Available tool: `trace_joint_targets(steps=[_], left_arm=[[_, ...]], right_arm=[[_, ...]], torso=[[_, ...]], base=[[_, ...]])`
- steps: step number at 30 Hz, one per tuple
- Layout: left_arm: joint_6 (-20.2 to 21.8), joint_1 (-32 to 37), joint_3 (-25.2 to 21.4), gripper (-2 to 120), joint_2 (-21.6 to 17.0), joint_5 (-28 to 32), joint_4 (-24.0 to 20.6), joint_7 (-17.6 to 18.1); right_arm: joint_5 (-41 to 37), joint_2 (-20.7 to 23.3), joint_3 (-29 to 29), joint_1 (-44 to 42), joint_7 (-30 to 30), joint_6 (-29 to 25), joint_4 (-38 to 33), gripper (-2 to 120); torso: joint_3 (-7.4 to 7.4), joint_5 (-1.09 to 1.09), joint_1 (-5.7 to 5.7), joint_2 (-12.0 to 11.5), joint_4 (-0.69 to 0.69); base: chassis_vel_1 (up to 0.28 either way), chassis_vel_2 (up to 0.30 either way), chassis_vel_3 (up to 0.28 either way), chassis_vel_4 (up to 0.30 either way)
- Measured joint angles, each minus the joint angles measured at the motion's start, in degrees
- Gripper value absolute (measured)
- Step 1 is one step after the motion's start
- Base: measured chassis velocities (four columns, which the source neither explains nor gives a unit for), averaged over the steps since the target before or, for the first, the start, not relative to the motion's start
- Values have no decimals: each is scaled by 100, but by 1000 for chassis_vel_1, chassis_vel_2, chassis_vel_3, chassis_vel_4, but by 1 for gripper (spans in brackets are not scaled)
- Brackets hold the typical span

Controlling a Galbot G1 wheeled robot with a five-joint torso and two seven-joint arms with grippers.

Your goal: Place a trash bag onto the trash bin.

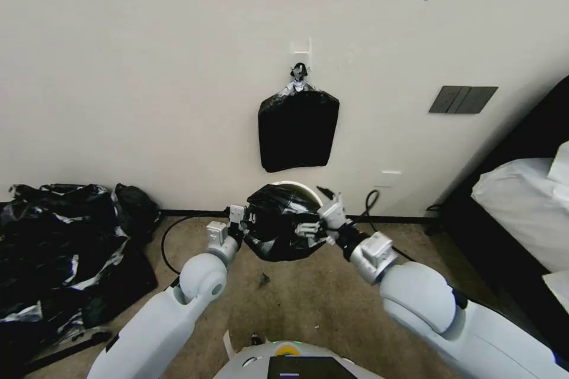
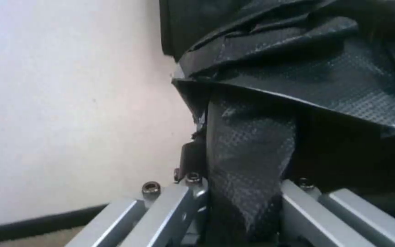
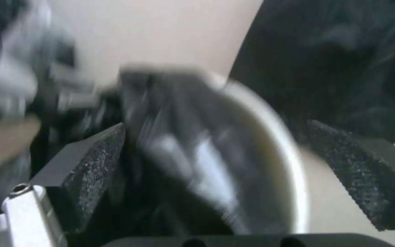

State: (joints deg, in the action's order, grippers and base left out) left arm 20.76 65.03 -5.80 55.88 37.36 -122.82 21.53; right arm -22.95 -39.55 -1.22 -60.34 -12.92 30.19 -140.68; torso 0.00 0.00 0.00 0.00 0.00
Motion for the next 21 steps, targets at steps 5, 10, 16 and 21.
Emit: trace_joint_targets(steps=[5, 10, 16, 21], left_arm=[[-2, 2, 11, 1, -5, -99, -114, 22], [2, -5, 46, 1, -1, -102, -211, 57], [40, 3, 67, 1, 3, -92, -237, 57], [95, 2, 91, 1, 1, -84, -237, 51]], right_arm=[[670, -89, -456, 307, 107, 117, 345, 97], [1419, -176, -858, 526, 234, 253, 609, 86], [2307, -261, -1011, 615, 332, 40, 795, 64], [2617, -281, -1039, 615, 294, -135, 853, 45]], torso=[[0, -1, 0, 0, 1], [0, 1, 0, 0, 1], [0, 0, 0, 0, 0], [0, 0, 0, 0, 0]], base=[[0, 0, 0, 0], [0, 0, 0, 0], [0, 0, 0, 0], [0, 0, 0, 0]])
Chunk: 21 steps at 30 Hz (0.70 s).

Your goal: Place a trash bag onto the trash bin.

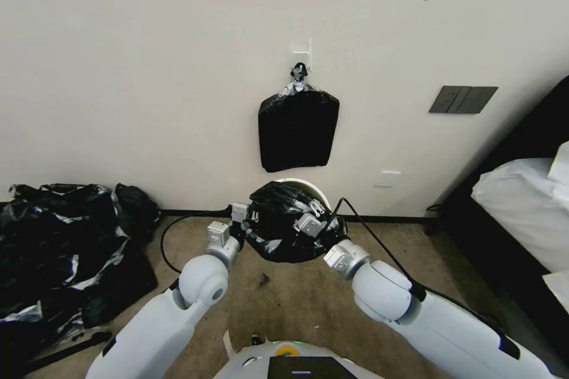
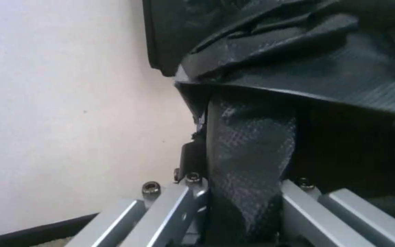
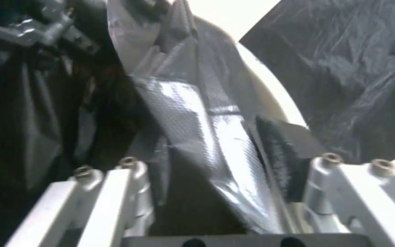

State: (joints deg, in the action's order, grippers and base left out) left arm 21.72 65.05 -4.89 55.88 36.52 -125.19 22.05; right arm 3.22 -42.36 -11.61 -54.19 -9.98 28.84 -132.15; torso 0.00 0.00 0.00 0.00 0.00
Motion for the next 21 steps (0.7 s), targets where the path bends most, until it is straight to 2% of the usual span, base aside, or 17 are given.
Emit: trace_joint_targets(steps=[1, 3, 4, 8, 11, 12, 13, 14, 16, 18, 19, 21], left_arm=[[0, 0, 0, 1, 0, 0, 0, 0], [52, -1, 17, 1, -9, 4, 7, -8], [52, -1, 17, 1, -9, 4, 7, -8], [84, 5, 25, 1, -26, 2, 41, -27], [99, 32, 29, 1, -38, -41, 54, -70], [99, 32, 29, 1, -38, -41, 54, -70], [98, 69, 27, 1, -54, -154, 54, -165], [84, 105, 22, 1, -71, -279, 59, -251], [76, 119, 20, 1, -76, -326, 65, -278], [-37, 221, 6, 1, -106, -687, 114, -498], [-37, 221, 6, 1, -106, -687, 114, -498], [-191, 302, -4, 1, -113, -1005, 151, -708]], right_arm=[[0, 0, 0, 0, 0, 0, 0, 45], [189, -10, -6, -8, -79, -244, 43, 32], [189, -10, -6, -8, -79, -244, 43, 32], [189, 3, -6, -20, -123, -575, 58, 18], [-248, 27, -6, 31, -162, -822, 50, 5], [-248, 27, -6, 31, -162, -822, 50, 5], [-635, 39, 6, 145, -209, -830, 39, 0], [-960, 42, 36, 284, -231, -807, 26, 0], [-1110, 42, 51, 354, -243, -782, 20, 0], [-1925, 41, 112, 777, -276, -578, -4, 0], [-1925, 41, 112, 777, -276, -578, -4, 0], [-2856, 76, 161, 1217, -335, -286, 28, 0]], torso=[[0, 0, 0, 0, 0], [0, 0, 0, 0, 0], [0, 0, 0, 0, 0], [0, 0, 0, 0, 0], [0, 0, 0, 0, 0], [0, 0, 0, 0, 0], [0, 0, 0, 0, -1], [0, 0, 0, 0, -1], [0, 0, 0, 0, -1], [0, 0, 0, 0, 1], [0, 0, 0, 0, 1], [0, 1, 0, 0, 2]], base=[[0, 0, 0, 0], [0, 0, 0, 0], [0, 0, 0, 0], [0, 0, 0, 0], [0, 0, 0, 0], [0, 0, 0, 0], [0, 0, 0, 0], [0, 0, 0, 0], [0, 0, 0, 0], [0, 0, 0, 0], [0, 0, 0, 0], [0, 0, 0, 0]])
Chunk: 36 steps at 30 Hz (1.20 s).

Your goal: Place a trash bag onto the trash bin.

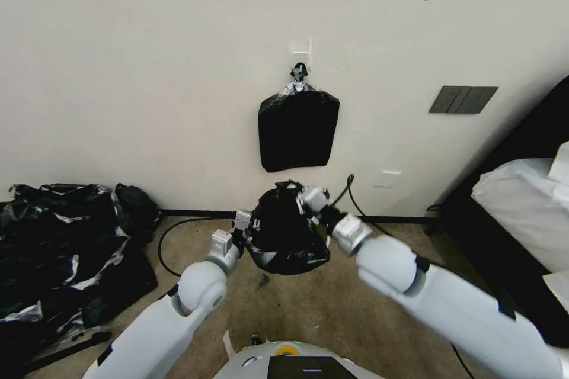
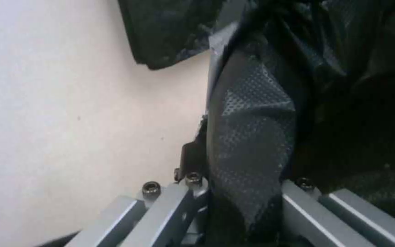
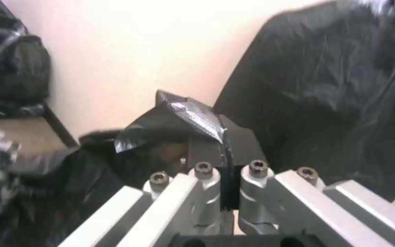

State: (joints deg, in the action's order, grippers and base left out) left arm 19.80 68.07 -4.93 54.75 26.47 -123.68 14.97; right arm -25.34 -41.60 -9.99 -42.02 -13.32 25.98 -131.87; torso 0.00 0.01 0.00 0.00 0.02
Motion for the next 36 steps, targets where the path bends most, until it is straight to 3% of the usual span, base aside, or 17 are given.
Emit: trace_joint_targets(steps=[2, 3, 4, 6, 7, 9, 10, 12, 13, 15, 23, 27, 36], left_arm=[[-108, 33, -7, 1, 0, -177, 19, -109], [-246, 63, -20, 1, 1, -354, 41, -198], [-246, 63, -20, 1, 1, -354, 41, -198], [-394, 105, -55, 1, 13, -495, 50, -286], [-394, 105, -55, 1, 13, -495, 50, -286], [-529, 164, -95, 1, 35, -533, 64, -363], [-529, 164, -95, 1, 35, -533, 64, -363], [-743, 231, -167, 1, 78, -537, 118, -466], [-743, 231, -167, 1, 78, -537, 118, -466], [-995, 289, -230, 1, 111, -536, 183, -578], [-1485, 438, -365, 1, 182, -514, 308, -871], [-1760, 489, -597, 1, 332, -150, 429, -1072], [-1820, 419, -859, 1, 485, 855, 578, -1187]], right_arm=[[-687, 44, 55, 231, -44, 212, 71, 0], [-1415, 87, 119, 392, -98, 385, 132, 0], [-1415, 87, 119, 392, -98, 385, 132, 0], [-2492, 128, 217, 587, -299, 667, 224, 0], [-2492, 128, 217, 587, -299, 667, 224, 0], [-3471, 157, 338, 743, -515, 843, 362, 0], [-3471, 157, 338, 743, -515, 843, 362, 0], [-4798, 176, 523, 987, -749, 1091, 650, 0], [-4798, 176, 523, 987, -749, 1091, 650, 0], [-5649, 170, 602, 1118, -973, 1216, 850, 0], [-7181, 80, 758, 1315, -1585, 1422, 1175, 0], [-7801, 159, 1008, 1292, -1680, 1461, 1427, 0], [-8081, 323, 1311, 979, -1515, 1456, 1427, 0]], torso=[[0, -1, 0, 0, -1], [0, 0, 0, 0, -2], [0, 0, 0, 0, -2], [0, -1, 0, 0, -2], [0, -1, 0, 0, -2], [0, -1, 0, 0, -2], [0, -1, 0, 0, -2], [0, -1, 0, 0, -2], [0, -1, 0, 0, -2], [0, -1, 0, 0, -2], [0, -1, 0, 0, -1], [0, -1, 0, 0, -2], [0, 0, 0, 0, -2]], base=[[0, 0, 0, 0], [0, 0, 0, 0], [0, 0, 0, 0], [0, 0, 0, 0], [0, 0, 0, 0], [0, 0, 0, 0], [0, 0, 0, 0], [0, 0, 0, 0], [0, 0, 0, 0], [0, 0, 0, 0], [0, 0, 0, 0], [0, 0, 0, 0], [0, 0, 0, 0]])
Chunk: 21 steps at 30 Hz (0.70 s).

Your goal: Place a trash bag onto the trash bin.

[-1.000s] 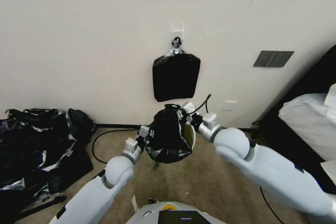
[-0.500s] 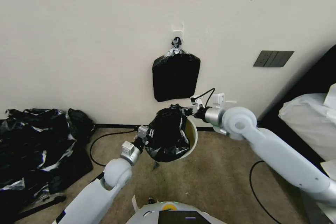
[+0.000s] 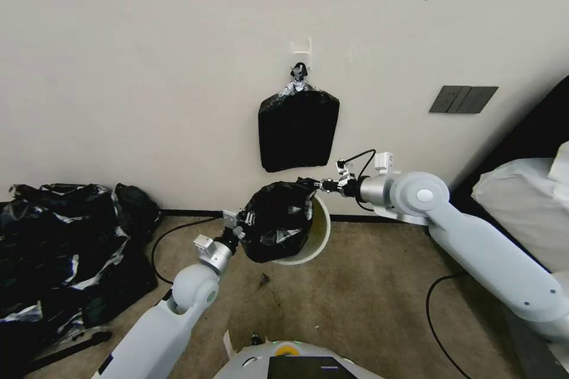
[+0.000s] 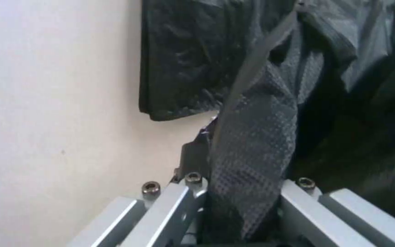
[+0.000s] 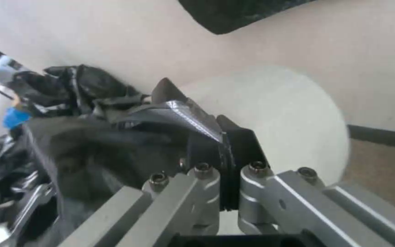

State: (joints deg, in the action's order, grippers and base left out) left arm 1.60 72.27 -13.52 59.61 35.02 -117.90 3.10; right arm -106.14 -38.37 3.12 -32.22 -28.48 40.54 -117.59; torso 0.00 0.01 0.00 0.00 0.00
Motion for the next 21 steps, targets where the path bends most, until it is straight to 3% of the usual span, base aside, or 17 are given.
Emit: trace_joint_targets(steps=[6, 9, 10, 21], left_arm=[[9, -34, -137, 1, 29, 1056, 19, -132], [13, -40, -184, 1, 27, 1114, 24, -117], [18, -44, -184, 1, 24, 1127, 29, -138], [84, -13, -123, 1, 44, 1093, 62, -223]], right_arm=[[172, -46, 409, -498, 778, -108, 132, 0], [228, -70, 568, -650, 808, -146, 117, 5], [242, -88, 725, -796, 818, -204, 31, 13], [218, -27, 1935, -1635, 811, -378, -487, 49]], torso=[[0, -1, 0, 0, 0], [0, -2, -1, 0, 0], [-1, -2, 0, 0, 0], [0, -1, 0, 0, 0]], base=[[0, 0, 0, 0], [0, 0, 0, 0], [0, 0, 0, 0], [0, 0, 0, 0]])
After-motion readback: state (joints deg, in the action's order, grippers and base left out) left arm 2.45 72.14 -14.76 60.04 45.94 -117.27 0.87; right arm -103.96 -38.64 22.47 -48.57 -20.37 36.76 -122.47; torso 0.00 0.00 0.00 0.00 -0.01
